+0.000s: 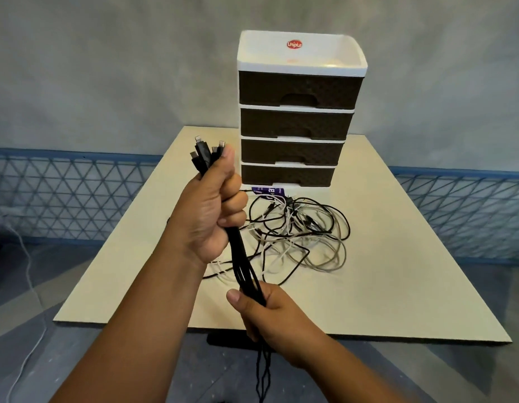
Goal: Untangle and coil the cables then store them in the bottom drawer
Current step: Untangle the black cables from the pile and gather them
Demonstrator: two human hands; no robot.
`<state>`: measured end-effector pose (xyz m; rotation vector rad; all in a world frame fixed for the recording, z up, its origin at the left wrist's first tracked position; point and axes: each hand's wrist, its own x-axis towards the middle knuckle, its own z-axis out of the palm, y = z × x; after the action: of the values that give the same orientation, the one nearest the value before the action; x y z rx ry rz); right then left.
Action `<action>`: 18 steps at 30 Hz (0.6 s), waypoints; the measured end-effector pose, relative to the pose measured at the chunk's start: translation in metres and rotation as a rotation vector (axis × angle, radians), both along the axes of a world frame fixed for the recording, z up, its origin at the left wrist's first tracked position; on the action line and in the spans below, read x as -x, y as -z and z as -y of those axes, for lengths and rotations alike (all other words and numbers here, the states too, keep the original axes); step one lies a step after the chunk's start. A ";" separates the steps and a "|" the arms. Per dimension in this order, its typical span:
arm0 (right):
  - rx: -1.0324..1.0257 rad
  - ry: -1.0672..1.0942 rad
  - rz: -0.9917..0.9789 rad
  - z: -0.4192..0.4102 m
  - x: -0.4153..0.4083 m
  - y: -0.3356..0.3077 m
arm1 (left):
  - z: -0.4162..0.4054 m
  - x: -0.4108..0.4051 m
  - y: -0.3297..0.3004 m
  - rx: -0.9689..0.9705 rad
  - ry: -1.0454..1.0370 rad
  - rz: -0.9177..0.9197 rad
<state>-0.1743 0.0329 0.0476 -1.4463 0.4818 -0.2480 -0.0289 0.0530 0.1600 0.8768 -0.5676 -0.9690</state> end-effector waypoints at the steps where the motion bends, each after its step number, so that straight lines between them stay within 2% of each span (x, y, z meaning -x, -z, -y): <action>1: 0.010 -0.009 -0.005 0.003 -0.009 0.001 | 0.004 -0.009 0.000 -0.005 0.013 -0.003; 6: 0.144 -0.036 -0.097 0.022 -0.043 0.010 | 0.024 -0.051 0.002 -0.034 0.053 -0.007; 10: 0.213 -0.020 -0.069 0.040 -0.060 0.010 | 0.039 -0.083 0.007 -0.056 0.055 -0.010; 15: 0.131 0.107 -0.015 0.064 -0.074 0.007 | 0.057 -0.113 0.022 -0.098 0.066 -0.043; 18: 0.125 0.289 -0.024 0.079 -0.082 0.007 | 0.064 -0.124 0.030 -0.112 0.078 -0.063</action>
<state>-0.0923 -0.0457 0.0404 -1.5006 0.7055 -0.4990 0.0956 -0.0112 0.1297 0.9261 -0.4999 -1.1040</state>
